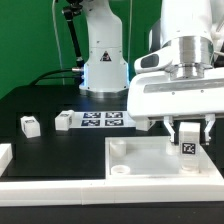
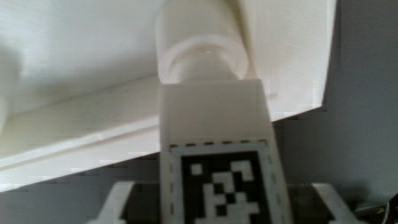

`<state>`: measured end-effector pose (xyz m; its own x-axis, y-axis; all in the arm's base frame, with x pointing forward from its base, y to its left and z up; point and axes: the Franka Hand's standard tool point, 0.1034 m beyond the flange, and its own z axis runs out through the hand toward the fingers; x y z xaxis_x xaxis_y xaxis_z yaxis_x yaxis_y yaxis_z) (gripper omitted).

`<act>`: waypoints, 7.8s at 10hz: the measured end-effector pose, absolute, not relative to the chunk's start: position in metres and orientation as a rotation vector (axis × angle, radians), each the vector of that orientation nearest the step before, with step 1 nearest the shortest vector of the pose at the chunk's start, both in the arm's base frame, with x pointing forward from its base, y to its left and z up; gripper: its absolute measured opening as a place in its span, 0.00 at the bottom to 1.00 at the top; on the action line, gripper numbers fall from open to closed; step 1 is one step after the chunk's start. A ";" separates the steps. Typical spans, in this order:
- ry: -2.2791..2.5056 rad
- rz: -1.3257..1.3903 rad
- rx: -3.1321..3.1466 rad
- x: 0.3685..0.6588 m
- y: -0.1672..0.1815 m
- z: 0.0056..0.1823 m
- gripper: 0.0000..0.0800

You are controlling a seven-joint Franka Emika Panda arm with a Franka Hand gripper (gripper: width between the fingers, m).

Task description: Assemble square table

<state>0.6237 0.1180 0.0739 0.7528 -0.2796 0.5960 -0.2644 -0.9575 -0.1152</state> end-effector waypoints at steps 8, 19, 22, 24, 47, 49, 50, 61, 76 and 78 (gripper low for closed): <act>0.409 -1.001 -2.937 0.623 0.117 0.073 0.81; 0.470 -0.495 -3.010 0.645 0.094 0.094 0.81; 0.548 -0.158 -2.990 0.646 0.097 0.101 0.81; 0.592 -0.005 -2.969 0.651 0.106 0.102 0.81; 2.307 -0.009 -1.966 0.625 0.103 0.077 0.36; 2.274 -0.011 -2.006 0.625 0.103 0.077 0.36; 2.255 -0.013 -2.037 0.625 0.103 0.076 0.36; 1.037 -0.122 -2.961 0.625 0.118 0.081 0.75; 2.387 -0.062 -1.838 0.631 0.140 0.074 0.36; 2.347 -0.067 -1.892 0.631 0.140 0.073 0.60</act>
Offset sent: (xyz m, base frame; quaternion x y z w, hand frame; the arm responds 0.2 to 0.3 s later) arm 0.0000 0.0000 0.0000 0.0000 0.0000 0.0000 1.0000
